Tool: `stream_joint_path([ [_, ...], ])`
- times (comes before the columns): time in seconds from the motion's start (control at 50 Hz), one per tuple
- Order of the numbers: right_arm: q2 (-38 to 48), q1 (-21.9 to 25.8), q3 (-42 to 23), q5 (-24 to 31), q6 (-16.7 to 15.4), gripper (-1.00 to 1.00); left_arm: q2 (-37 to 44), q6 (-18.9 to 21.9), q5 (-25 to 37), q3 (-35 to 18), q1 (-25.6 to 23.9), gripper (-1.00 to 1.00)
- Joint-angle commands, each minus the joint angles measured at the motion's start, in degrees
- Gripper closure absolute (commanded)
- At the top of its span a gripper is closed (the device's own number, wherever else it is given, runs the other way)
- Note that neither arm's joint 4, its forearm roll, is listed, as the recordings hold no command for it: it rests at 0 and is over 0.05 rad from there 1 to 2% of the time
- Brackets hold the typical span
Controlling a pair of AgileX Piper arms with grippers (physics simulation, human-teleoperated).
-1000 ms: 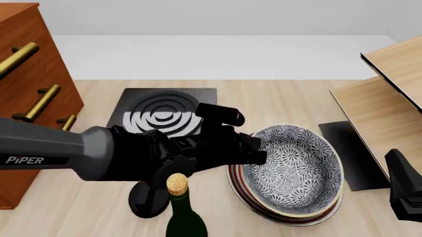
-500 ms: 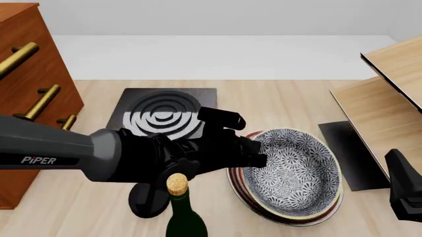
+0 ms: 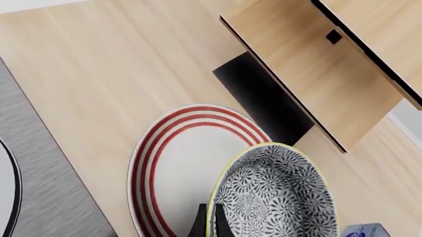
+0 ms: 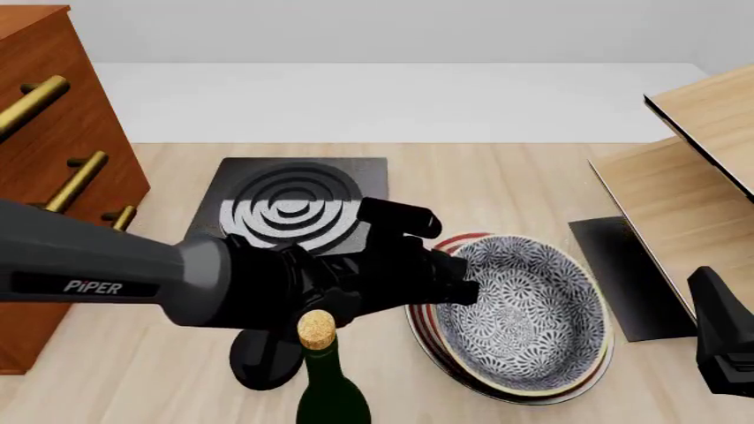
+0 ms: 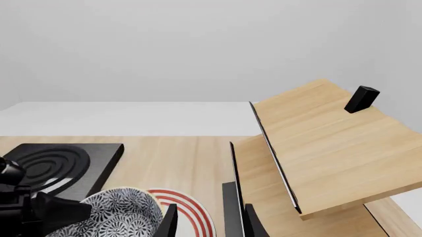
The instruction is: Pick up the akita bowl and put it on the plate.
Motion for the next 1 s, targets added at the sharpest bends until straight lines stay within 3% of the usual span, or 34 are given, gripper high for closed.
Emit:
stream_joint_path([
  [0.02, 0.0, 0.0, 0.0, 0.0, 0.0, -1.0, 0.33, 0.17, -0.13, -0.55, 0.22, 1.0],
  [0.86, 0.01, 0.01, 0.0, 0.0, 0.01, -1.0, 1.77, 0.52, 0.02, -2.04, 1.39, 1.0],
  [0.88, -0.01, -0.01, 0.0, 0.0, -0.01, -1.0, 1.82, 0.41, 0.01, -2.05, 1.33, -1.0],
  [1.0, 0.0, 0.01, 0.0, 0.0, 0.0, -1.0, 2.31, 0.58, -0.08, -2.28, 1.31, -1.0],
])
